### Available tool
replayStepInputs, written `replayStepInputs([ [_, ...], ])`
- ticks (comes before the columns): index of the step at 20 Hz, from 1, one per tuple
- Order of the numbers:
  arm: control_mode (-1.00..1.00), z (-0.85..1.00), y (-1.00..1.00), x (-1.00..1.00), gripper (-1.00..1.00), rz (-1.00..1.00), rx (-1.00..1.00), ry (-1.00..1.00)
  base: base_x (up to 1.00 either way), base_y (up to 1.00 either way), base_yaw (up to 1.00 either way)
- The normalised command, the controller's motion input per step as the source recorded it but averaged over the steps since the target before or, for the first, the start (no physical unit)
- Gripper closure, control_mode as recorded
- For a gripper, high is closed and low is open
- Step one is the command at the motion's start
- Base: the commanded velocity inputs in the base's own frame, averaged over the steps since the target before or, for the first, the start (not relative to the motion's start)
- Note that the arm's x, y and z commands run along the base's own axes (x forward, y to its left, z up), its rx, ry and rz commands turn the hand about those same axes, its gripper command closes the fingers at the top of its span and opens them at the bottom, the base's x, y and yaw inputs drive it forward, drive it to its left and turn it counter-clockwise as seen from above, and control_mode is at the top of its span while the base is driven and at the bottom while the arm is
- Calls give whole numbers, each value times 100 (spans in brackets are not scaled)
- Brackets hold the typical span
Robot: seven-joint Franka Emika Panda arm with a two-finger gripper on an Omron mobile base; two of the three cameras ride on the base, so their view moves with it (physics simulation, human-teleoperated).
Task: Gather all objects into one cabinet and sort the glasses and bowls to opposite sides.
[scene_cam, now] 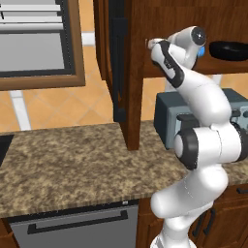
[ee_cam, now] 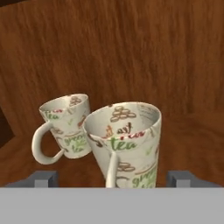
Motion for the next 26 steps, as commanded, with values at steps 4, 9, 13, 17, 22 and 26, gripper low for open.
replayStepInputs([
  [4,-100,31,-14,-56,-100,2,3,-1,0,0,0],
  [9,-100,19,-47,-59,-100,0,0,0,0,0,0],
  [13,-100,1,-42,-60,-100,0,0,0,0,0,0],
  [17,-100,0,-33,-54,-100,-6,0,0,0,0,0],
  [22,-100,0,-1,-46,-100,-12,0,-2,0,0,0],
  [26,-100,-2,-26,-21,-100,-33,-16,-1,0,0,0],
])
